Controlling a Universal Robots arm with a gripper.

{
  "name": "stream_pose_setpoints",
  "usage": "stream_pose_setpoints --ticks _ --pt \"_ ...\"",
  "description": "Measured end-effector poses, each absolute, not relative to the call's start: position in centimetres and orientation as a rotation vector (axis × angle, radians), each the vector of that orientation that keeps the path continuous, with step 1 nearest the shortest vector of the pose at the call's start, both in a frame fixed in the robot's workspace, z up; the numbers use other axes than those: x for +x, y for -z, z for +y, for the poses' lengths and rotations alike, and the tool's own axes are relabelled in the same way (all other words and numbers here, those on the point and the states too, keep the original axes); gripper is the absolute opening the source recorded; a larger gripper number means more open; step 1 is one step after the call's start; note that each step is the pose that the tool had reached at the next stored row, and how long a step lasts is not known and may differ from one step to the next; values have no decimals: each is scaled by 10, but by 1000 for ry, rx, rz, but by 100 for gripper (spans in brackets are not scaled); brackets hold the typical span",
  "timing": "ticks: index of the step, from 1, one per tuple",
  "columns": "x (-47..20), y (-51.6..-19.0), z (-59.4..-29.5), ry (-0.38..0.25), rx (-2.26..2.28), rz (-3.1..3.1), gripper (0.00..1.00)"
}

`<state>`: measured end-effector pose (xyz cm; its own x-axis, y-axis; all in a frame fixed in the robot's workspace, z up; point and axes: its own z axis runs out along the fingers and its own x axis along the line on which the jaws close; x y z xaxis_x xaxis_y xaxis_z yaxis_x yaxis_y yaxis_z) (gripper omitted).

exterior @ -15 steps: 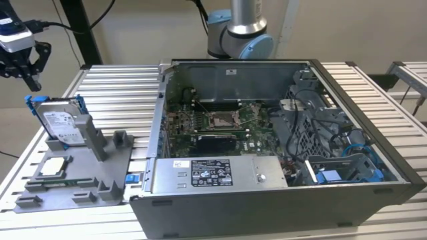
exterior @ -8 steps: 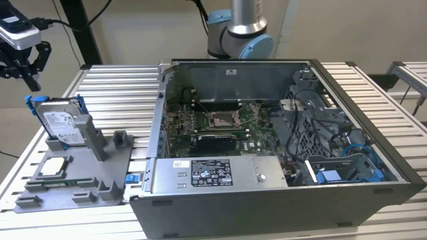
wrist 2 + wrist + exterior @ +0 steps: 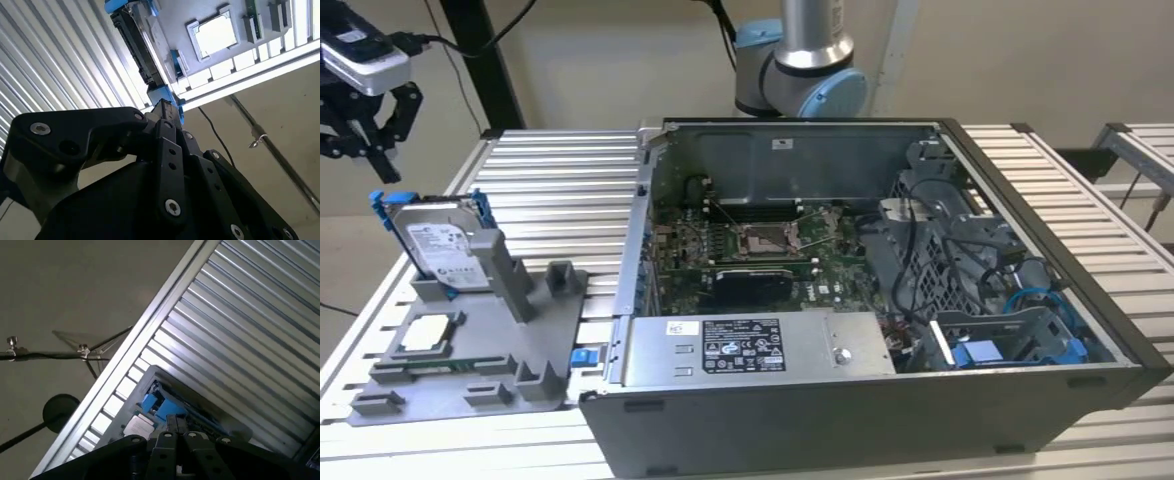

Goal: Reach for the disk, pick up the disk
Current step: 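Pick up the disk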

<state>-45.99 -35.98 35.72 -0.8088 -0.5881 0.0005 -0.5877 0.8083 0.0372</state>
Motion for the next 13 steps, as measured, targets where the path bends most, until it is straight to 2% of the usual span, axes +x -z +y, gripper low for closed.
stream_pose_setpoints --ticks 13 --pt "-460 -357 -360 53 1310 -2837 0"
